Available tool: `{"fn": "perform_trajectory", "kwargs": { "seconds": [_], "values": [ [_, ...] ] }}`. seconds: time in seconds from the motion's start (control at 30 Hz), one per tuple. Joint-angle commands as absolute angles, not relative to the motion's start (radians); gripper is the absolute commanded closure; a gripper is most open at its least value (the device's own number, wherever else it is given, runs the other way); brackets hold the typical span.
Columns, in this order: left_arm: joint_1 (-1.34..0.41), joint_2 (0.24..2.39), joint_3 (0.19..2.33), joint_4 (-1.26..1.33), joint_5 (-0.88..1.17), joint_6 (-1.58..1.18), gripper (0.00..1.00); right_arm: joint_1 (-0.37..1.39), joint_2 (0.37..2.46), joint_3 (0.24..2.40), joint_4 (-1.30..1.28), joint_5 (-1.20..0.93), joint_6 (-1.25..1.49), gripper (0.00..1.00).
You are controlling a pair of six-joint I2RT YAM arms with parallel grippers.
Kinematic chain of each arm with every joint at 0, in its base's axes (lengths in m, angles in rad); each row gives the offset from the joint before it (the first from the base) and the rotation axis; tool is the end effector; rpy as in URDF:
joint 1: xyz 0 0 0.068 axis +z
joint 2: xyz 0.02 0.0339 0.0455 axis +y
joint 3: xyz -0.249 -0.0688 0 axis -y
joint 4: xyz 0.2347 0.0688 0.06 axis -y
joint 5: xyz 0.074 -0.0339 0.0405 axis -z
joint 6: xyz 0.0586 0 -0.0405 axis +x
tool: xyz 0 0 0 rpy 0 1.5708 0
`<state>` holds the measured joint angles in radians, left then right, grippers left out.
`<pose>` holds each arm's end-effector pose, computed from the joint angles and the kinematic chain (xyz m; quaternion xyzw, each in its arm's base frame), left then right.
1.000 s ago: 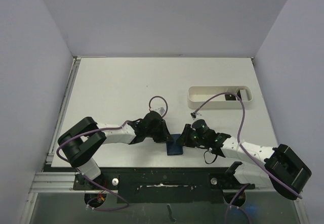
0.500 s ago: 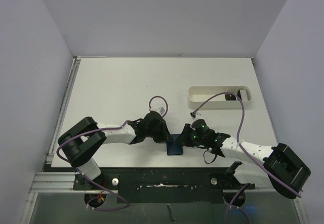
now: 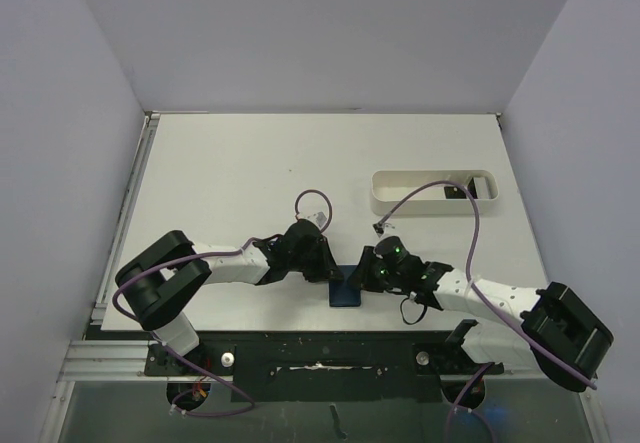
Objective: Put the credit cards into the card holder
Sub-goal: Close the card holder at the center of the board.
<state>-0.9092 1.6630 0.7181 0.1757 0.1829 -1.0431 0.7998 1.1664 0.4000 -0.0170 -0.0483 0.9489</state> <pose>0.1904 -0.2619 0.1148 -0.0258 0.9172 -0.3689 0.1480 0.1559 0.1645 0.1293 0.0595 0.9214 0.3085 0.2289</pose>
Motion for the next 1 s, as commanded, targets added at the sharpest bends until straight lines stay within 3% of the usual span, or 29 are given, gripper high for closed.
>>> {"fn": "perform_trajectory", "kwargs": {
  "seconds": [0.0,0.97],
  "values": [
    [-0.924,1.697,0.721,0.117,0.136,-1.029,0.96,0.816,1.192,0.446,-0.046,-0.027,0.932,0.87],
    [-0.924,1.683,0.693,0.164,0.163,-1.06,0.95,1.014,1.423,0.567,-0.333,0.22,0.977,0.96]
  ]
}}
